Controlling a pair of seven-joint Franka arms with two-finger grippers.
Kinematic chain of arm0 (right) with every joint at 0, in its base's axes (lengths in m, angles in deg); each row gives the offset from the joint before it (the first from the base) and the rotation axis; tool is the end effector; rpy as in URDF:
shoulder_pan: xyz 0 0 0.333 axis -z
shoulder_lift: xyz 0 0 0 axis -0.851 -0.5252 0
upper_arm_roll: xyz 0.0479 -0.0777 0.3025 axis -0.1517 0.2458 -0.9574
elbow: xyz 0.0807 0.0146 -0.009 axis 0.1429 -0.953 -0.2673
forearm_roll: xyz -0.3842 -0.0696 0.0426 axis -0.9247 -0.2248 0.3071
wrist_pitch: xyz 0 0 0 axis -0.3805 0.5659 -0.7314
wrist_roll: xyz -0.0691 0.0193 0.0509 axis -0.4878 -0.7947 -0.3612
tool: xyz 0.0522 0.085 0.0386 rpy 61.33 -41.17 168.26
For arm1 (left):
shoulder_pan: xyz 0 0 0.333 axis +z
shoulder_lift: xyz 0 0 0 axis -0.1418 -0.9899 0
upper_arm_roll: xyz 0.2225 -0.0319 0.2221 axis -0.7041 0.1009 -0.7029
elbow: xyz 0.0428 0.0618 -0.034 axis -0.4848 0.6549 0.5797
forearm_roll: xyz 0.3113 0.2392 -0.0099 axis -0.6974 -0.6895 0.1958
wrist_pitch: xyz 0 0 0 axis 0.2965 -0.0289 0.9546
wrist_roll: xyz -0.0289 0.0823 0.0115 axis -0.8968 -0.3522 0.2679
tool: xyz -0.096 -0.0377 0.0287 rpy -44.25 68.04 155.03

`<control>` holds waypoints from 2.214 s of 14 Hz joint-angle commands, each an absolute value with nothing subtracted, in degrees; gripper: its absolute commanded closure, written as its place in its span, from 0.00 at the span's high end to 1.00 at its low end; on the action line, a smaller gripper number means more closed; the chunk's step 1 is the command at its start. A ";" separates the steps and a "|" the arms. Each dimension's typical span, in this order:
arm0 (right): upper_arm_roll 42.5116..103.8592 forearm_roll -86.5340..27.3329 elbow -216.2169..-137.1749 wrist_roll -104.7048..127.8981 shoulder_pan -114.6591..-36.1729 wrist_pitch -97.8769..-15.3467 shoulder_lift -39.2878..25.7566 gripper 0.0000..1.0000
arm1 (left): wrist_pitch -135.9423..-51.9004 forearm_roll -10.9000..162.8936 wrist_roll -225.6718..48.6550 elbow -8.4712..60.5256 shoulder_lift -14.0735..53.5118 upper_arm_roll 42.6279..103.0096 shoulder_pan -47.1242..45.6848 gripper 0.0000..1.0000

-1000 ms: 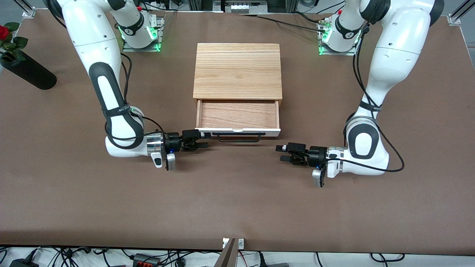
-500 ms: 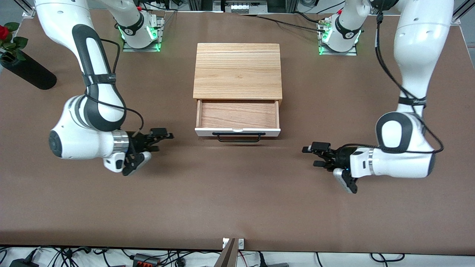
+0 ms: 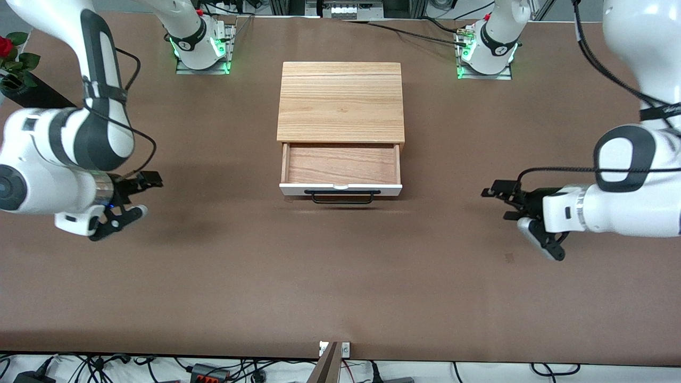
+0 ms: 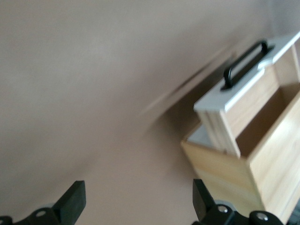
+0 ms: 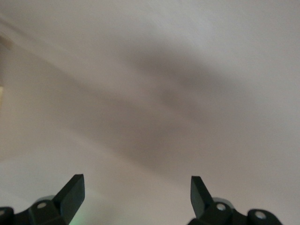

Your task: Pull top drawer with both arms simultaneously

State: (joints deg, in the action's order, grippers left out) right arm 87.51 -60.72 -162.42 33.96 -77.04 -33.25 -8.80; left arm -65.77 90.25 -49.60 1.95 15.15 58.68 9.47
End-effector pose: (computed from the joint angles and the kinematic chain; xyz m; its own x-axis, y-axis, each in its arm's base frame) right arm 0.6484 0.0308 0.4123 0.8596 0.4301 -0.2760 0.4235 -0.9018 -0.0862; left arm 0.6755 -0.0661 0.4232 0.8448 -0.5347 -0.0209 -0.4534 -0.7360 0.5026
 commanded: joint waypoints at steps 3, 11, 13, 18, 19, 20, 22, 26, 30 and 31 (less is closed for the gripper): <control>88.04 -65.22 -156.28 26.34 -77.04 -18.73 -1.58 1.00 | -58.07 77.23 -54.80 3.22 26.16 58.18 11.13 1.00; 74.09 -65.65 -166.73 19.17 -60.37 -22.33 12.62 1.00 | -60.69 70.01 -68.93 17.88 39.70 60.20 10.88 1.00; 68.20 -66.18 -176.50 13.89 -56.14 -31.30 18.08 1.00 | -60.69 68.15 -71.50 17.90 39.98 61.17 10.88 1.00; 66.51 -66.18 -173.23 9.46 -54.98 -33.01 19.42 1.00 | -63.68 68.06 -79.31 27.55 46.74 64.24 11.14 1.00; 66.59 -66.36 -172.52 9.38 -55.06 -32.84 19.25 1.00 | -63.68 67.97 -82.03 27.91 46.83 64.77 11.23 1.00; 66.59 -66.18 -171.99 9.38 -55.24 -32.49 18.55 1.00 | -63.68 67.54 -83.28 27.05 46.23 64.78 11.23 1.00; 66.86 -65.66 -171.72 9.29 -55.24 -32.22 17.49 1.00 | -63.51 64.73 -83.73 23.81 43.77 64.51 11.49 1.00; 66.95 -66.01 -171.72 9.03 -54.89 -30.21 17.49 1.00 | -66.48 64.11 -88.65 22.02 43.14 64.07 11.76 1.00; 66.95 -66.18 -171.72 8.94 -54.89 -30.11 17.58 1.00 | -69.91 65.60 -88.47 25.18 45.95 64.34 11.76 1.00; 66.95 -66.18 -171.72 8.94 -54.89 -30.11 17.49 1.00 | -71.23 65.69 -88.56 27.28 47.52 64.42 11.76 1.00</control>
State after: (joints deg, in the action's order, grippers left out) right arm 67.70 -65.48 -172.73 9.86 -55.53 -31.31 17.55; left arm -68.90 65.60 -87.69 23.77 44.31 63.87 11.58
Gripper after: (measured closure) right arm 0.000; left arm 0.000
